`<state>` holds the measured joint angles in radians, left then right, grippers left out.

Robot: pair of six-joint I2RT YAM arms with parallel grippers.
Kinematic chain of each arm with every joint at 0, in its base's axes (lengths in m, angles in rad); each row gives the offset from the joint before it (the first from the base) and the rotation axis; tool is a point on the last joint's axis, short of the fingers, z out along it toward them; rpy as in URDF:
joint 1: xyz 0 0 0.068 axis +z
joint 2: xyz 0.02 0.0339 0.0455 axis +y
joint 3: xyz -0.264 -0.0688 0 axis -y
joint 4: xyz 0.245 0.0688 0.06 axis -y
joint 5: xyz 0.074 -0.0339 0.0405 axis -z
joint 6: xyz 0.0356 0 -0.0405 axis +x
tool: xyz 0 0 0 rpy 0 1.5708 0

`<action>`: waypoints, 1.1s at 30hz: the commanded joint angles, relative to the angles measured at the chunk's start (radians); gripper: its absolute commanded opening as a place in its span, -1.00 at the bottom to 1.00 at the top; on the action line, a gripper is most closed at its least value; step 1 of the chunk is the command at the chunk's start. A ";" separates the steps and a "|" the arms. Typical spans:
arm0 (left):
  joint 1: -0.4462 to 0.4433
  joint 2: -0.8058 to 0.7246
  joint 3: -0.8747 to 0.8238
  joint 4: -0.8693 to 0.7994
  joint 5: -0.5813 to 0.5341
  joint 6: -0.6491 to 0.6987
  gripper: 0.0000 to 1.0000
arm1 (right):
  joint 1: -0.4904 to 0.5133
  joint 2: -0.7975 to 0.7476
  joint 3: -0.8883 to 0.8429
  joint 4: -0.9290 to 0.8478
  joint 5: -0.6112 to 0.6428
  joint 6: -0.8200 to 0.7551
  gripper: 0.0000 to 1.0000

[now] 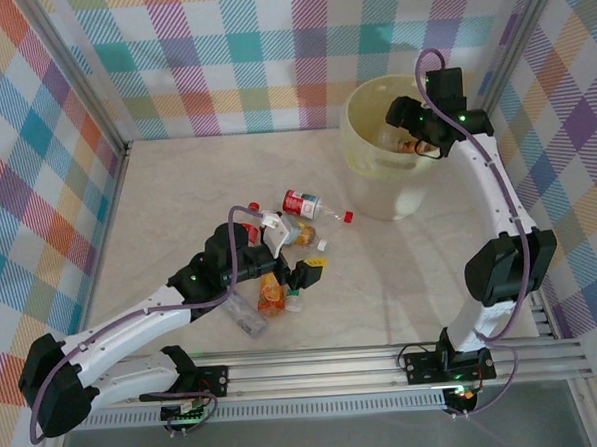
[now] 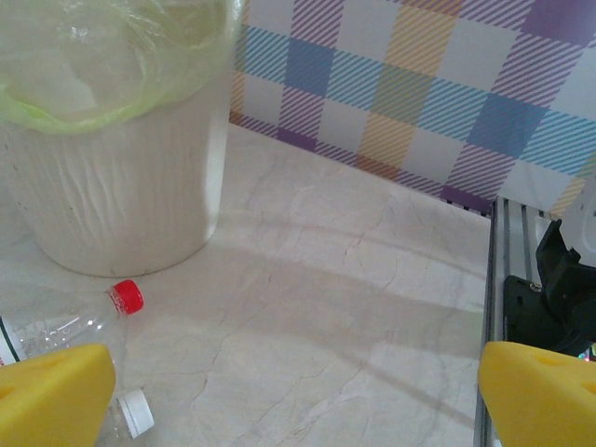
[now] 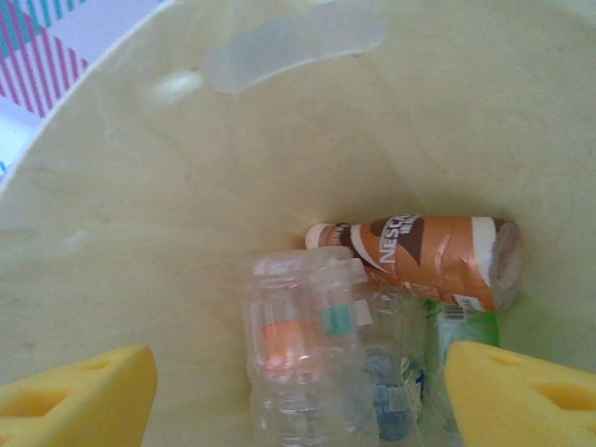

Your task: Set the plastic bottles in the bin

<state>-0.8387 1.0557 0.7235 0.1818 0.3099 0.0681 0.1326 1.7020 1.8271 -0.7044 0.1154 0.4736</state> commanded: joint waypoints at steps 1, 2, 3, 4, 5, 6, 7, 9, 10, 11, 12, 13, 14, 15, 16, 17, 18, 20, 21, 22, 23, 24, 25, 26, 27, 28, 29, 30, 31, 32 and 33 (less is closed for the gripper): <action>-0.013 0.002 0.035 -0.011 0.009 0.014 1.00 | 0.007 -0.091 0.008 -0.024 -0.006 -0.041 0.64; -0.014 0.003 0.036 -0.013 0.010 0.014 1.00 | 0.007 -0.109 0.004 -0.025 -0.013 -0.045 0.65; -0.014 0.005 0.039 -0.016 0.012 0.015 1.00 | 0.009 -0.127 -0.003 -0.024 -0.023 -0.050 0.66; -0.014 0.007 0.039 -0.017 0.012 0.016 1.00 | 0.010 -0.142 -0.009 -0.023 -0.029 -0.054 0.68; -0.015 0.010 0.041 -0.020 0.014 0.016 1.00 | 0.015 -0.168 -0.022 -0.019 -0.037 -0.063 0.70; -0.013 0.011 0.042 -0.022 0.015 0.019 1.00 | 0.019 -0.186 -0.033 -0.017 -0.042 -0.069 0.71; -0.015 0.012 0.043 -0.024 0.015 0.019 1.00 | 0.025 -0.215 -0.050 -0.014 -0.046 -0.078 0.72; -0.015 0.011 0.045 -0.028 0.015 0.022 1.00 | 0.036 -0.254 -0.073 -0.016 -0.055 -0.093 0.75; -0.015 0.012 0.047 -0.031 0.013 0.024 1.00 | 0.043 -0.273 -0.083 -0.019 -0.060 -0.100 0.77; -0.014 0.013 0.049 -0.035 0.011 0.027 1.00 | 0.052 -0.295 -0.097 -0.026 -0.065 -0.107 0.79; -0.015 0.013 0.050 -0.039 0.009 0.030 1.00 | 0.063 -0.318 -0.110 -0.033 -0.070 -0.116 0.80; -0.014 0.013 0.052 -0.045 0.008 0.034 1.00 | 0.073 -0.338 -0.122 -0.039 -0.072 -0.123 0.81; -0.015 0.012 0.055 -0.050 0.006 0.038 1.00 | 0.088 -0.363 -0.139 -0.042 -0.076 -0.132 0.83; -0.014 0.011 0.057 -0.053 0.005 0.042 1.00 | 0.101 -0.389 -0.158 -0.042 -0.088 -0.141 0.84; -0.015 0.010 0.057 -0.055 0.003 0.045 1.00 | 0.118 -0.413 -0.177 -0.043 -0.097 -0.152 0.85; -0.015 0.010 0.058 -0.060 0.000 0.048 1.00 | 0.133 -0.432 -0.190 -0.047 -0.106 -0.163 0.86; -0.014 0.009 0.060 -0.064 -0.002 0.054 1.00 | 0.150 -0.449 -0.200 -0.058 -0.116 -0.176 0.87; -0.014 0.007 0.063 -0.076 -0.008 0.066 1.00 | 0.185 -0.470 -0.217 -0.081 -0.148 -0.197 0.87; -0.013 0.004 0.066 -0.083 -0.011 0.074 1.00 | 0.204 -0.475 -0.226 -0.094 -0.160 -0.208 0.87; -0.015 0.003 0.070 -0.093 -0.015 0.084 1.00 | 0.224 -0.476 -0.231 -0.105 -0.171 -0.220 0.87; -0.014 0.001 0.072 -0.103 -0.020 0.093 1.00 | 0.242 -0.476 -0.238 -0.114 -0.181 -0.233 0.87; -0.014 -0.004 0.076 -0.114 -0.029 0.106 1.00 | 0.268 -0.471 -0.246 -0.126 -0.189 -0.249 0.87; -0.012 -0.010 0.076 -0.122 -0.039 0.117 1.00 | 0.299 -0.462 -0.251 -0.141 -0.196 -0.270 0.87; -0.013 -0.017 0.077 -0.129 -0.050 0.129 1.00 | 0.323 -0.453 -0.254 -0.150 -0.200 -0.283 0.87; -0.014 -0.024 0.078 -0.140 -0.063 0.142 1.00 | 0.351 -0.442 -0.257 -0.162 -0.206 -0.299 0.87; -0.014 -0.030 0.082 -0.156 -0.076 0.162 1.00 | 0.375 -0.430 -0.262 -0.171 -0.213 -0.309 0.87; -0.013 -0.033 0.087 -0.174 -0.087 0.180 1.00 | 0.400 -0.414 -0.264 -0.182 -0.220 -0.321 0.87; -0.014 -0.037 0.092 -0.193 -0.100 0.205 1.00 | 0.419 -0.399 -0.267 -0.188 -0.221 -0.327 0.86; -0.013 -0.040 0.097 -0.214 -0.112 0.229 1.00 | 0.442 -0.382 -0.272 -0.193 -0.221 -0.332 0.85; -0.014 -0.041 0.102 -0.235 -0.117 0.250 1.00 | 0.457 -0.369 -0.277 -0.193 -0.222 -0.334 0.82; -0.013 -0.040 0.111 -0.261 -0.125 0.268 1.00 | 0.471 -0.358 -0.282 -0.189 -0.225 -0.334 0.79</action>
<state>-0.8398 1.0367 0.7841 -0.0006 0.2295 0.2428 0.5621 1.3106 1.5661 -0.8577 -0.0784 0.1894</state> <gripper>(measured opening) 0.999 0.913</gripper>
